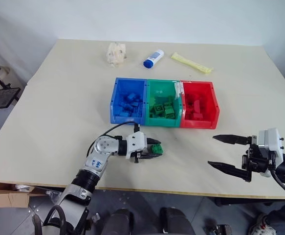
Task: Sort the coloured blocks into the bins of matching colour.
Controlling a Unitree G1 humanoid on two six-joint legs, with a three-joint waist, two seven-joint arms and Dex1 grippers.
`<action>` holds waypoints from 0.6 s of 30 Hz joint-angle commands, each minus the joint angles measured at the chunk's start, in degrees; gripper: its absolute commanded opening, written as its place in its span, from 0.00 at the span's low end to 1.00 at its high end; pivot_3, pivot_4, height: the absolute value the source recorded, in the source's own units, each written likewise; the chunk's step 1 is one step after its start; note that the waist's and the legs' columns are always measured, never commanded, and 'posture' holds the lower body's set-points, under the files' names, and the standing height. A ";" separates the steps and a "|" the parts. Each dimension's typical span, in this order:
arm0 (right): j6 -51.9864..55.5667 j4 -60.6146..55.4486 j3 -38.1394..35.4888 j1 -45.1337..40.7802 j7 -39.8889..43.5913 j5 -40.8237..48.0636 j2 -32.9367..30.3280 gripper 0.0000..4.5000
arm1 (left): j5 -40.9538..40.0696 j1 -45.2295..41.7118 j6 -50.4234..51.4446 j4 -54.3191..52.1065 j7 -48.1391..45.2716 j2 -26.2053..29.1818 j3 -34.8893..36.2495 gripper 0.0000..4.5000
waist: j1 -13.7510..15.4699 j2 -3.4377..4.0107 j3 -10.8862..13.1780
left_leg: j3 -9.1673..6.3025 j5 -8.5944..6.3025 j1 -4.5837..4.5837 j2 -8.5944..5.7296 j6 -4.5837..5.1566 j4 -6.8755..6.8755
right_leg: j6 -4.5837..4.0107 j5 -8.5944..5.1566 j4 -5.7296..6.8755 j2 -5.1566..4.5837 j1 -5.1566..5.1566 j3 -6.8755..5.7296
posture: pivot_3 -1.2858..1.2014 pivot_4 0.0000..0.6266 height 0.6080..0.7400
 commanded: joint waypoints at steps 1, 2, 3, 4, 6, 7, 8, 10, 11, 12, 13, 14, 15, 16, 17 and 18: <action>-1.39 -1.74 -3.38 0.50 -0.37 2.46 1.23 1.00 | -1.94 0.42 1.73 -2.83 -0.51 0.08 0.66 0.40 | -0.02 0.00 0.00 | 0.00 0.00 0.00 0.00 0.00 0.00 | 0.00 0.00 0.00 0.00 -0.01 0.00 | 0.52 0.24 1.00; -1.41 -1.60 -3.96 0.24 -0.82 3.02 1.72 1.00 | -2.87 0.12 3.00 -4.32 0.52 -0.39 1.47 0.40 | -0.02 0.00 0.00 | 0.00 0.00 0.00 0.00 0.00 0.00 | 0.00 0.00 0.00 0.00 -0.01 0.00 | 0.52 0.24 1.00; -1.35 -1.60 -4.48 0.12 -1.27 3.36 2.11 1.00 | -3.38 -0.20 4.26 -5.71 1.76 -0.84 2.15 0.40 | -0.02 0.00 0.00 | 0.00 0.00 0.00 0.00 0.00 0.00 | 0.00 0.00 0.01 0.00 -0.01 0.00 | 0.52 0.24 1.00; -1.13 -1.54 -4.98 -0.04 -1.93 3.57 2.41 1.00 | -3.64 -0.88 6.05 -7.12 3.54 -1.42 2.94 0.40 | -0.02 0.00 0.00 | 0.00 0.00 -0.02 0.00 0.00 0.00 | 0.00 0.00 0.01 0.00 -0.02 0.01 | 0.52 0.24 1.00; -0.79 -1.37 -5.71 -0.55 -3.23 3.95 2.76 1.00 | -3.63 -3.45 10.13 -9.00 7.58 -2.72 4.58 0.40 | 0.11 -0.01 0.00 | 0.00 0.00 -0.02 0.00 0.00 0.01 | 0.00 0.00 0.01 0.00 -0.01 0.02 | 0.52 0.24 1.00; -0.78 -1.34 -5.95 -0.70 -3.59 4.07 2.82 1.00 | -3.49 -5.12 11.93 -9.24 9.29 -3.31 5.28 0.40 | 0.18 -0.02 0.01 | 0.00 0.00 -0.02 0.00 0.00 0.01 | 0.00 0.00 0.01 0.00 -0.01 0.02 | 0.52 0.24 1.00; -0.83 -1.40 -6.15 -0.77 -3.80 4.18 2.86 1.00 | -3.22 -6.99 13.24 -8.94 10.81 -3.83 5.88 0.40 | 0.19 -0.02 0.01 | -0.01 0.01 -0.03 -0.01 0.01 0.02 | 0.01 0.00 0.01 0.00 -0.01 0.02 | 0.52 0.24 1.00; -0.87 -1.59 -6.30 -0.83 -4.21 4.33 2.93 1.00 | -2.69 -10.52 14.49 -7.27 13.27 -4.69 6.78 0.40 | 0.22 -0.03 0.02 | -0.01 0.01 -0.04 -0.01 0.01 0.02 | 0.02 0.01 0.01 0.01 -0.01 0.01 | 0.52 0.24 1.00; -0.84 -1.63 -6.26 -0.94 -4.44 4.36 2.92 1.00 | -2.29 -12.72 14.76 -5.55 14.76 -5.24 7.27 0.40 | 0.19 -0.03 0.02 | 0.00 0.01 -0.04 -0.02 0.01 0.02 | 0.02 0.01 0.01 0.02 -0.02 0.01 | 0.52 0.24 1.00; -0.81 -1.65 -6.19 -1.04 -4.65 4.38 2.90 1.00 | -1.87 -14.52 15.00 -3.92 15.94 -5.59 7.53 0.40 | 0.19 -0.03 0.02 | 0.00 0.01 -0.04 -0.02 0.01 0.01 | 0.03 0.01 0.01 0.02 -0.02 0.00 | 0.52 0.24 1.00; -0.84 -1.72 -6.12 -1.09 -4.88 4.34 2.93 1.00 | -0.70 -16.75 14.61 -1.27 17.94 -5.88 7.66 0.40 | 0.21 -0.03 0.02 | 0.00 0.01 -0.04 -0.02 0.01 0.00 | 0.03 0.01 0.01 0.03 -0.03 -0.01 | 0.52 0.24 1.00; -0.86 -1.83 -6.04 -1.20 -5.16 4.37 3.02 1.00 | 0.35 -18.91 13.65 1.85 20.01 -6.22 7.88 0.40 | 0.21 -0.03 0.02 | 0.01 0.01 -0.04 -0.02 0.01 0.00 | 0.03 0.01 0.02 0.04 -0.03 -0.02 | 0.52 0.24 1.00; -0.86 -1.88 -5.96 -1.45 -5.69 4.36 3.19 1.00 | 0.93 -20.90 12.08 5.07 21.46 -6.72 8.14 0.47 | 0.22 -0.04 0.02 | 0.01 0.01 -0.04 -0.02 0.01 0.00 | 0.03 0.02 0.01 0.04 -0.03 -0.03 | 0.52 0.24 1.00; -0.89 -1.91 -5.86 -1.68 -6.15 4.32 3.32 1.00 | 0.74 -22.27 11.50 7.43 21.61 -7.27 8.31 0.55 | 0.22 -0.06 0.04 | 0.02 0.01 -0.04 -0.03 0.01 0.00 | 0.04 0.02 0.03 0.06 -0.04 -0.05 | 0.52 0.24 1.00; -0.86 -1.89 -5.72 -1.95 -6.61 4.19 3.38 1.00 | 0.62 -23.18 10.48 9.22 20.93 -7.62 8.11 0.59 | 0.15 -0.06 0.04 | 0.06 0.01 -0.04 -0.03 0.01 0.00 | 0.04 0.02 0.02 0.07 -0.05 -0.10 | 0.52 0.24 1.00; -0.90 -1.84 -5.61 -2.12 -6.89 3.99 3.40 1.00 | 0.66 -23.87 9.23 10.66 20.69 -7.85 8.02 0.65 | 0.09 -0.07 0.04 | 0.11 0.01 -0.03 -0.02 0.01 0.00 | 0.04 0.02 0.04 0.08 -0.07 -0.13 | 0.52 0.24 1.00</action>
